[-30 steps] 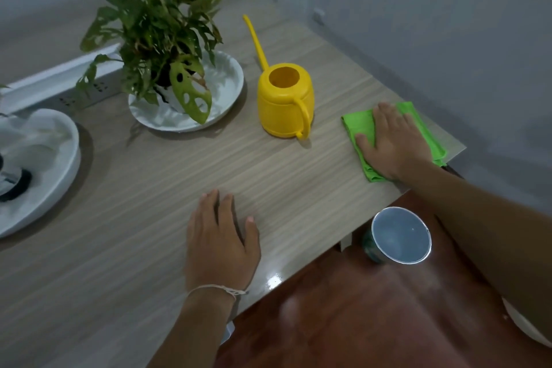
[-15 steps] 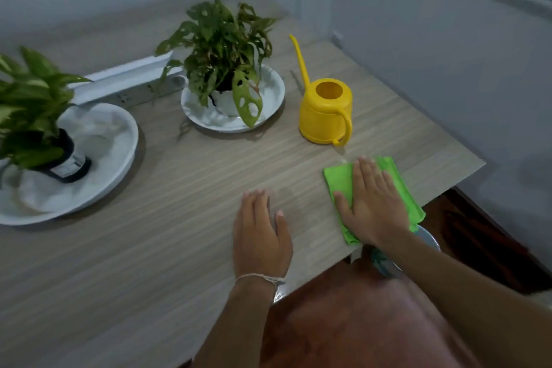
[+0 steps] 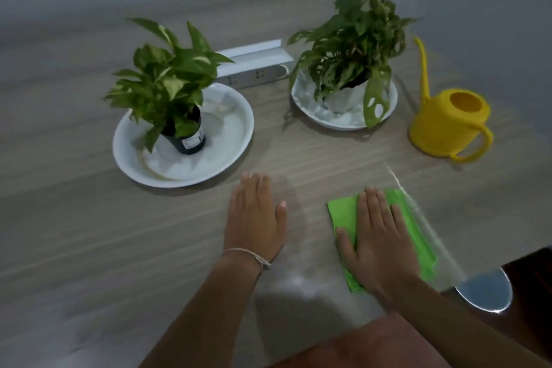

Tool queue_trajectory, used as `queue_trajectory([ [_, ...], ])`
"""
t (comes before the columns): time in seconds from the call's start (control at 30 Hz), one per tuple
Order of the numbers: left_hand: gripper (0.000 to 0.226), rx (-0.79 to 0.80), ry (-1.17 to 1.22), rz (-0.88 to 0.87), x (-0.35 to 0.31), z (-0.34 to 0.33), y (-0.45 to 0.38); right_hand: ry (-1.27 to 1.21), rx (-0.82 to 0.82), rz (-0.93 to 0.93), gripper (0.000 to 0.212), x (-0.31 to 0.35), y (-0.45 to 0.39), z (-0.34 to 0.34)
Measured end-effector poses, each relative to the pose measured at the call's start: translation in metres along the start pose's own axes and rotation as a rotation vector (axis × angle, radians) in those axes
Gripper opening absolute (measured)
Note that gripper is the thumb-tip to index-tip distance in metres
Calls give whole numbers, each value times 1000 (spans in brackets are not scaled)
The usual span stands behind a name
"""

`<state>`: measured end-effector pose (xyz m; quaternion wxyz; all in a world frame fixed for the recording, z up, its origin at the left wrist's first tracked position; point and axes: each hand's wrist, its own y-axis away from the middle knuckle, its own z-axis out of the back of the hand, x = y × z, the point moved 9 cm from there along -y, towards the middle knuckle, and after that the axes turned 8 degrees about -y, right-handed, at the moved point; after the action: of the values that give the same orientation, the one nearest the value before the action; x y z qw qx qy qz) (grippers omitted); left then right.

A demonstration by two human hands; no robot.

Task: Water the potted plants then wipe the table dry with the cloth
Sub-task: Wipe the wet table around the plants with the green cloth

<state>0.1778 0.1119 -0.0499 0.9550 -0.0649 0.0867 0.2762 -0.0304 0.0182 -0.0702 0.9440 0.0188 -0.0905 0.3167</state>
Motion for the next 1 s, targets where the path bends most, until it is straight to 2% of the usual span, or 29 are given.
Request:
queue_trajectory([
  [0.13,66,-26,-11,48,31,-5,-3,-9,20,30,88,37,-37,-5],
  [0.43,58,-152,44,17,30,-1,-2,-35,80,103,93,98,-140,-16],
  [0.57,61,-132,32,22,29,0,-5,-39,97,131,92,112,-175,-20],
  [0.7,66,-103,20,49,32,-2,-4,-44,114,166,88,124,-197,-23],
  [1.0,60,-202,58,6,29,3,-6,-72,97,190,86,128,-208,-21],
])
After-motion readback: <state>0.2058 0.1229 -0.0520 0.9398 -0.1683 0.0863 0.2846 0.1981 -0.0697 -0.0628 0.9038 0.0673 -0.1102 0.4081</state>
